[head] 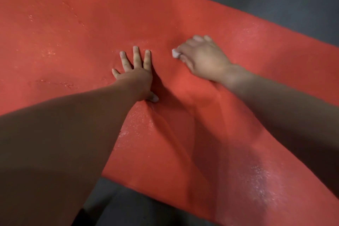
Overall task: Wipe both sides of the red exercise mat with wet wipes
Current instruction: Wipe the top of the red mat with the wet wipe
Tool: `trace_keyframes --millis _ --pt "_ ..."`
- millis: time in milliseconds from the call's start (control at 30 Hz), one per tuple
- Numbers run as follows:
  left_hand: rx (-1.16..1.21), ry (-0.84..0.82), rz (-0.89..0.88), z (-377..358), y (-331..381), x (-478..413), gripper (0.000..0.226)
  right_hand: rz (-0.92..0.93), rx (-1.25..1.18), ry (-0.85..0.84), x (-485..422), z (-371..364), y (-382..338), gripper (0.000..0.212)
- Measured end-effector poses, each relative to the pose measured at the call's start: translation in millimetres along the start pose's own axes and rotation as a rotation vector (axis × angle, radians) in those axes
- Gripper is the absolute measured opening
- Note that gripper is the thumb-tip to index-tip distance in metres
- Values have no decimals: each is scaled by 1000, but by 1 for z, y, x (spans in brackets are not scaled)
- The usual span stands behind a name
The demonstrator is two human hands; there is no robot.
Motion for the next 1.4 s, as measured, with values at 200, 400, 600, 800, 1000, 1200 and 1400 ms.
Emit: trace_keyframes --millis 200,400,600,800,1000,1200,1400 --pt "-14 -8 17 2 2 1 153 -655 90 147 -6 22 82 23" --pt "-16 -18 16 1 1 1 154 105 -10 -78 25 -5 -3 23" --pt "-21 -18 19 2 3 1 153 -804 142 156 19 24 122 35" --pt "-17 -23 18 3 2 3 153 -95 -45 -3 21 -6 25 24" --pt "-17 -23 19 4 4 3 153 -798 109 209 4 25 132 36" --pt "-25 -26 28 3 4 1 154 -340 -74 87 -20 1 40 22" --pt "-33 -30 34 2 2 -2 154 -670 149 124 -37 26 125 35"
Point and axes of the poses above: each hand's wrist, its own x-axis away from the middle knuckle, its own z-axis out of the back of the hand, y = z × x, the point moved 7 cm from there along -x, towards the middle knuckle, and after that the axes turned 8 degrees about -z, right-handed, at the moved point
